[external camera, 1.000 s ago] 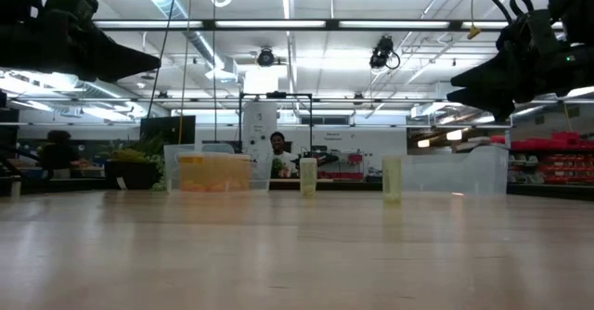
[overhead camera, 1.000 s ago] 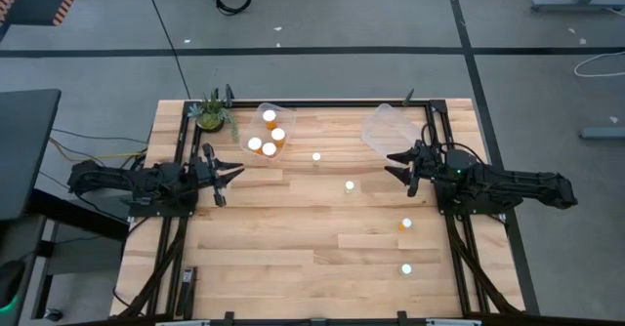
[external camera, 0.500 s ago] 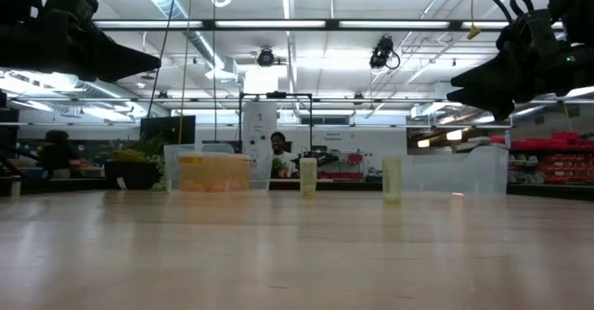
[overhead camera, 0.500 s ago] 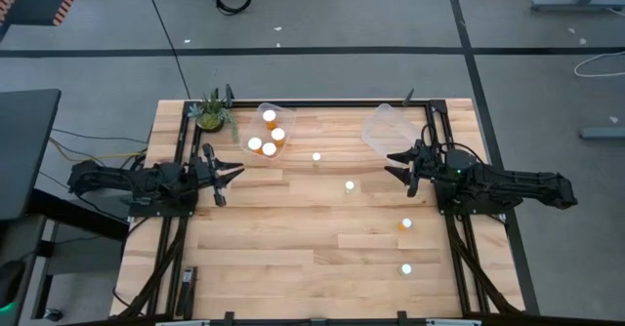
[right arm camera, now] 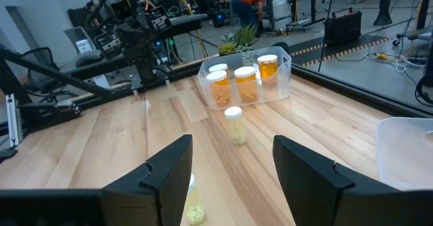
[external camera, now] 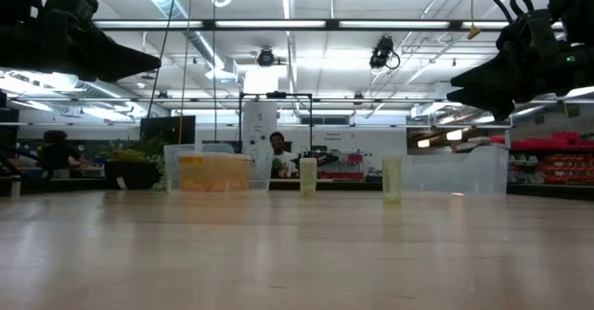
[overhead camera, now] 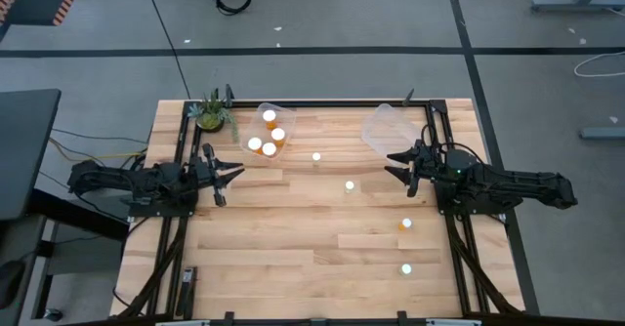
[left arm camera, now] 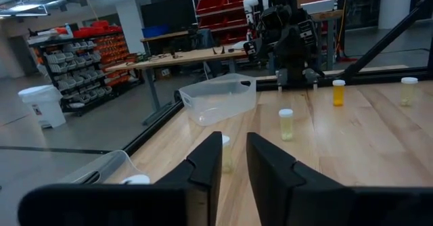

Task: Pick and place medicine bottles into bin by pill shape (circle, oval)
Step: Put the small yellow pill bottle into the right transparent bin

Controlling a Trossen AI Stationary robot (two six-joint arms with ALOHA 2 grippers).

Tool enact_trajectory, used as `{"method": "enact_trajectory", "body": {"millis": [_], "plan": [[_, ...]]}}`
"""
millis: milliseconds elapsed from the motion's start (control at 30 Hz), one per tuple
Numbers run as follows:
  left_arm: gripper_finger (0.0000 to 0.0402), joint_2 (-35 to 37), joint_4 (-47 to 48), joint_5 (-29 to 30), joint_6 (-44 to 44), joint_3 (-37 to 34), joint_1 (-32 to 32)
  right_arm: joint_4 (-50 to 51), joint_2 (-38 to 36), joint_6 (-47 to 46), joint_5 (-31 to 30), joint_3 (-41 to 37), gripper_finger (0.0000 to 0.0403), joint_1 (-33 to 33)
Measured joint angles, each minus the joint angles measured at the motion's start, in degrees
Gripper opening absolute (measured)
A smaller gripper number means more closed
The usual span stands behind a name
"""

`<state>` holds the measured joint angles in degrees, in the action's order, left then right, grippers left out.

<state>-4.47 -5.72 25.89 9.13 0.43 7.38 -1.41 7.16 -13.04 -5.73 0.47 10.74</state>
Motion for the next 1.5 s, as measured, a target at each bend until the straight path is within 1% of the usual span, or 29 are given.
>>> {"method": "enact_trajectory", "body": {"millis": [333, 500, 633, 700, 900, 1067, 1233, 1367, 1500], "plan": [[0.0071, 0.0, 0.02, 0.0, -0.02, 0.0, -0.02, 0.0, -0.02, 0.0, -0.01, 0.0, 0.0214, 0.0], [0.0077, 0.0, 0.02, -0.02, -0.28, 0.0, -0.01, 0.0, 0.0, 0.0, 0.0, 0.0, 0.0214, 0.0], [0.0083, -0.02, 0.02, -0.04, -5.07, 0.0, -0.01, 0.0, 0.0, 0.0, -0.01, 0.01, 0.0214, 0.0], [0.0084, -0.02, 0.02, -0.02, -5.75, 0.0, 0.0, 0.0, -0.02, -0.06, -0.01, 0.0, 0.0214, 0.0], [0.0079, -0.02, 0.02, -0.02, -5.51, 0.0, -0.01, 0.0, 0.0, -4.52, -0.01, 0.01, 0.0214, 0.0], [0.0076, -0.02, 0.02, -0.02, -5.49, 0.0, -0.01, 0.0, 0.0, -6.38, -0.01, 0.0, 0.0214, 0.0], [0.0083, -0.02, 0.02, -0.02, -5.49, 0.0, -0.01, -0.11, 0.0, -6.73, -0.01, 0.0, 0.0214, 0.0], [0.0086, -0.02, 0.02, -0.02, -2.78, 0.0, -0.02, -0.34, -0.02, -7.48, -0.05, -0.04, 0.0214, 0.0], [0.0085, -0.02, -0.02, -0.01, 4.66, -0.02, -0.02, -2.01, 0.0, -5.21, -2.09, 0.66, 0.0214, 0.16]]}}
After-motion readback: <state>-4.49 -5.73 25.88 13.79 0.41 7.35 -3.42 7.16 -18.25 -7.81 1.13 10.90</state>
